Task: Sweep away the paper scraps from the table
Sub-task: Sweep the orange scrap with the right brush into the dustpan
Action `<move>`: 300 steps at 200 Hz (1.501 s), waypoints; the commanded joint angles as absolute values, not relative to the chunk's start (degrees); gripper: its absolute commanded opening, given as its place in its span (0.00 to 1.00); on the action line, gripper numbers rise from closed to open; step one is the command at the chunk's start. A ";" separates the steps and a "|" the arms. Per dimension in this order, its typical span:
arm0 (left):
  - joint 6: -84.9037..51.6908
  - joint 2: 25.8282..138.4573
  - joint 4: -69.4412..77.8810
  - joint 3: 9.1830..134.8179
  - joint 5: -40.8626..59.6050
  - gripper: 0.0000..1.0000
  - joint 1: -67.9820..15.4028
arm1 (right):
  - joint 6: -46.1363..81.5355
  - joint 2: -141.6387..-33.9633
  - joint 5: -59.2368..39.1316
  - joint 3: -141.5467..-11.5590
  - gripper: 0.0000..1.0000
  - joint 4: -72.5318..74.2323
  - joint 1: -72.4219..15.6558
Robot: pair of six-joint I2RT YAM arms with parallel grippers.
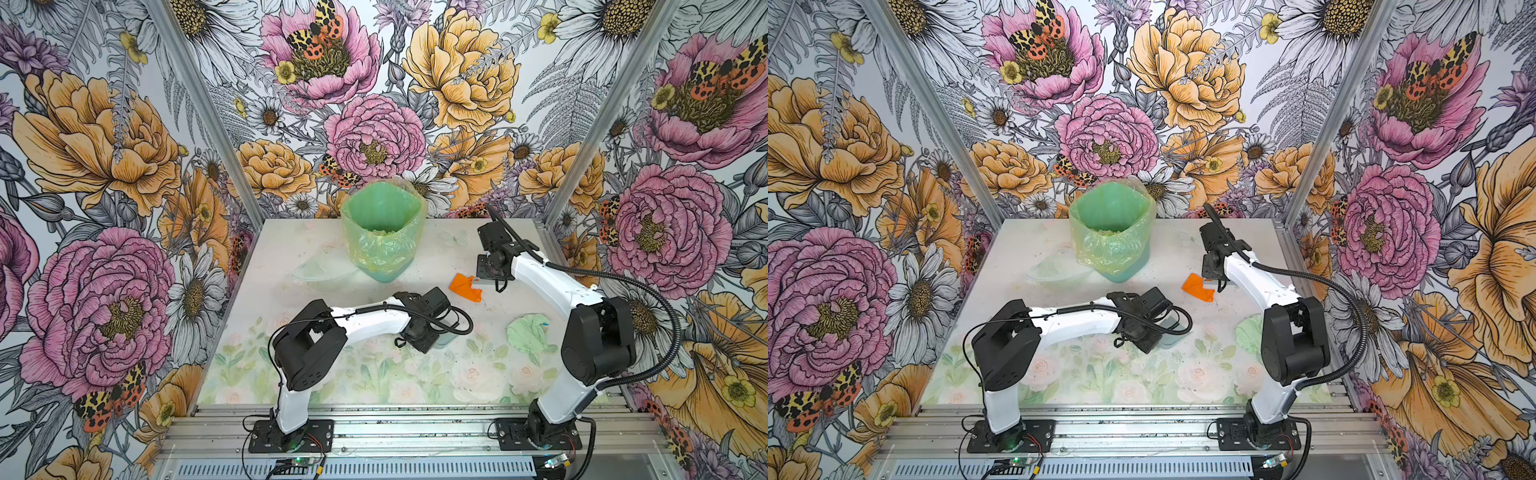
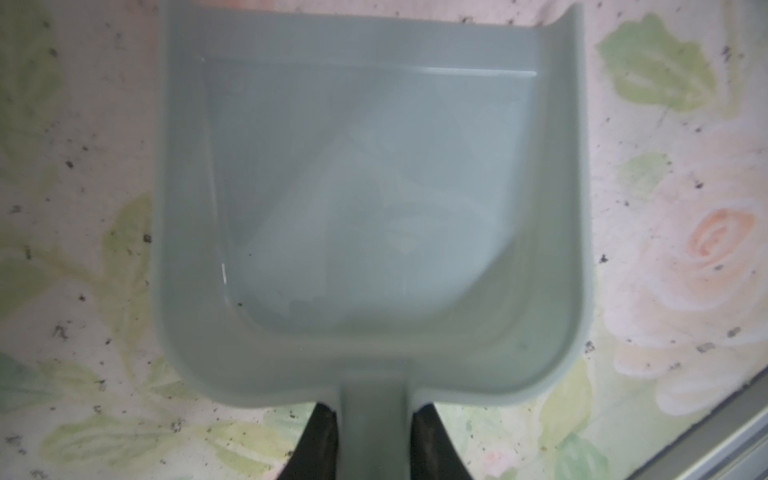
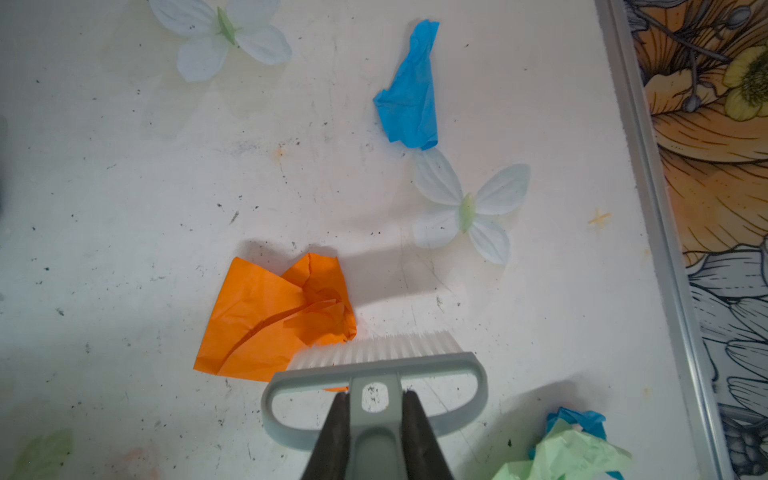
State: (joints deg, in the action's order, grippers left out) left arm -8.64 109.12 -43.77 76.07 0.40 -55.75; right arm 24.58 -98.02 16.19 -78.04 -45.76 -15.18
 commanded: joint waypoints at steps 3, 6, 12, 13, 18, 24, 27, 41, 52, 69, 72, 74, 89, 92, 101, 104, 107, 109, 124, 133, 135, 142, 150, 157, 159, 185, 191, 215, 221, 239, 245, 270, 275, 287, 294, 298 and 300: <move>-9.05 108.87 -42.21 76.09 -0.83 0.17 -55.38 | 22.44 -96.41 15.07 -75.49 0.00 -44.74 -16.35; -9.05 108.82 -42.07 75.88 -0.80 0.17 -55.31 | 22.32 -96.22 14.90 -75.22 0.00 -44.75 -16.49; -9.05 108.74 -41.78 75.63 -0.71 0.17 -55.13 | 22.04 -95.77 14.62 -74.54 0.00 -44.68 -16.65; -9.05 108.73 -41.72 75.56 -0.70 0.17 -55.08 | 22.01 -95.65 14.56 -74.40 0.00 -44.71 -16.72; -9.14 108.72 -41.51 75.41 -0.62 0.17 -54.95 | 21.66 -95.25 14.36 -73.90 0.00 -44.65 -16.79; -9.18 108.64 -41.24 75.18 -0.45 0.17 -54.77 | 21.35 -94.70 13.99 -73.29 0.00 -44.63 -16.95; -9.19 108.68 -41.20 75.15 -0.36 0.17 -54.77 | 21.21 -94.52 13.78 -73.01 0.00 -44.64 -16.99; -9.07 108.72 -40.87 75.15 -0.40 0.17 -54.61 | 20.16 -93.25 12.10 -71.88 0.00 -44.58 -17.36; -9.04 108.81 -40.65 75.23 -0.35 0.16 -54.48 | 18.93 -91.95 9.64 -71.17 0.00 -44.51 -17.51; -8.96 108.94 -40.36 75.21 -0.28 0.16 -54.40 | 16.84 -89.50 5.22 -70.14 0.00 -44.31 -17.64; -8.90 108.90 -40.27 75.24 -0.27 0.17 -54.36 | 16.54 -89.07 4.52 -70.09 0.00 -44.23 -17.66; -8.95 108.90 -40.19 75.24 -0.31 0.17 -54.33 | 16.40 -88.71 4.14 -70.02 0.00 -44.19 -17.64; -9.05 108.98 -39.97 75.19 -0.15 0.16 -54.29 | 15.50 -86.46 2.73 -69.76 0.00 -43.62 -17.47; -9.05 109.01 -39.91 75.15 -0.18 0.16 -54.31 | 15.47 -86.07 2.73 -69.76 0.00 -43.52 -17.35; -9.04 109.03 -39.84 75.18 0.00 0.16 -54.35 | 15.65 -84.97 3.30 -69.96 0.00 -43.10 -17.17; -9.03 108.90 -39.82 75.08 -0.06 0.16 -54.30 | 15.71 -84.60 3.46 -70.03 0.00 -42.91 -17.00; -9.05 108.91 -39.77 75.06 -0.07 0.16 -54.31 | 15.86 -84.29 3.51 -70.05 0.00 -42.68 -16.90; -9.05 108.92 -39.74 75.06 -0.02 0.16 -54.32 | 15.83 -84.11 3.62 -70.09 0.00 -42.58 -16.84; -9.17 108.72 -39.49 74.81 -0.09 0.16 -54.32 | 16.61 -83.12 5.54 -70.17 0.00 -40.89 -16.37; -9.28 108.63 -39.38 74.71 -0.11 0.16 -54.32 | 17.39 -83.12 7.57 -70.16 0.00 -39.78 -16.00; -9.31 108.63 -39.38 74.71 -0.14 0.16 -54.32 | 17.64 -83.14 8.11 -70.27 0.00 -39.57 -15.95; -9.31 108.63 -39.29 74.71 -0.20 0.16 -54.32 | 18.75 -83.67 10.67 -70.48 0.00 -39.08 -15.70; -9.39 108.59 -39.13 74.69 -0.11 0.16 -54.36 | 20.04 -84.57 14.19 -71.01 0.00 -39.00 -15.45; -9.40 108.44 -39.11 74.68 -0.15 0.16 -54.40 | 20.85 -85.63 16.61 -71.55 0.00 -39.02 -15.30; -9.38 108.45 -39.05 74.61 -0.17 0.16 -54.40 | 21.12 -85.90 17.20 -71.63 0.00 -39.02 -15.21; -9.64 108.18 -38.76 74.36 -0.33 0.16 -54.51 | 22.77 -90.41 22.67 -73.39 0.00 -39.18 -14.56; -9.62 108.13 -38.68 74.36 -0.31 0.16 -54.49 | 22.59 -91.36 22.53 -73.92 0.00 -39.11 -14.61; -9.82 108.12 -38.54 74.11 -0.64 0.16 -54.49 | 22.59 -94.36 21.37 -74.96 0.00 -39.11 -14.78; -9.90 108.02 -38.42 74.09 -0.66 0.16 -54.49 | 22.60 -94.86 21.18 -74.98 0.00 -39.11 -14.87; -10.19 108.02 -38.23 74.09 -0.63 0.16 -54.49 | 22.64 -95.60 20.03 -74.94 0.00 -39.03 -15.22; -10.14 108.08 -38.13 74.16 -0.61 0.16 -54.50 | 22.68 -95.78 19.30 -74.96 0.00 -39.02 -15.40; -10.22 108.58 -37.88 74.44 -0.48 0.16 -54.49 | 23.45 -95.97 15.54 -73.96 0.00 -38.72 -16.78; -10.21 108.71 -37.83 74.53 -0.39 0.16 -54.37 | 23.51 -95.88 15.37 -73.55 0.00 -38.64 -17.17; -10.51 108.98 -37.81 74.75 -0.27 0.16 -54.32 | 23.26 -95.54 15.04 -72.51 0.00 -38.41 -18.22; -10.65 109.07 -37.73 74.80 -0.26 0.16 -54.32 | 23.20 -95.04 14.81 -71.75 0.00 -38.41 -18.85; -10.71 109.09 -37.71 74.89 -0.29 0.16 -54.32 | 23.29 -94.76 14.56 -71.28 0.00 -38.40 -19.10; -10.79 109.08 -37.71 74.93 -0.16 0.16 -54.34 | 23.36 -94.62 14.47 -71.15 0.00 -38.34 -19.19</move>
